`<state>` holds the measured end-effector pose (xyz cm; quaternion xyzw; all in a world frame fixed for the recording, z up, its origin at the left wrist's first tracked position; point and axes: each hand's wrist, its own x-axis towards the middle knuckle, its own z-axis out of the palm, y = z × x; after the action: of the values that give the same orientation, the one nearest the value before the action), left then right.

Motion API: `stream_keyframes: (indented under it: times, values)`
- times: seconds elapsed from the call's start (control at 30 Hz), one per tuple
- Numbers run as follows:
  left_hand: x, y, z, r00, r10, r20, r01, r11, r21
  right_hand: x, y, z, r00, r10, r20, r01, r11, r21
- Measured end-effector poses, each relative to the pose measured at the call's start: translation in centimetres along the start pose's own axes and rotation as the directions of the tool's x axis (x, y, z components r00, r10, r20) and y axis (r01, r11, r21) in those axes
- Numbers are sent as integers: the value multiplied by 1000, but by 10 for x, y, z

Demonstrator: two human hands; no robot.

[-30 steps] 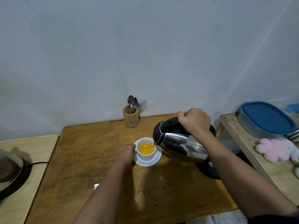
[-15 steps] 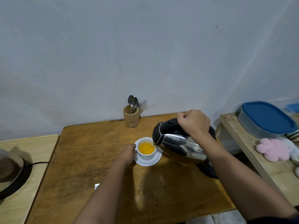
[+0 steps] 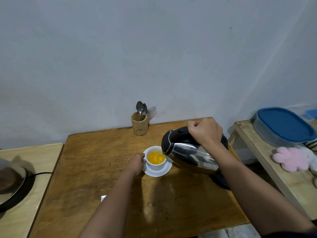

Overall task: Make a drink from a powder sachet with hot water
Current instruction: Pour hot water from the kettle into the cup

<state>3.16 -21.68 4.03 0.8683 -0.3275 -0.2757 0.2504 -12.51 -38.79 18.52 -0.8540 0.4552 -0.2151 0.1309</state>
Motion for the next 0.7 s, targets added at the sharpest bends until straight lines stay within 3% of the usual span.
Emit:
stream_keyframes:
  times: [0.7]
  values:
    - [-3, 1, -2, 1000, -13, 16, 13, 1000, -26, 0, -1, -9, 1000, 7, 6, -7, 1000, -6]
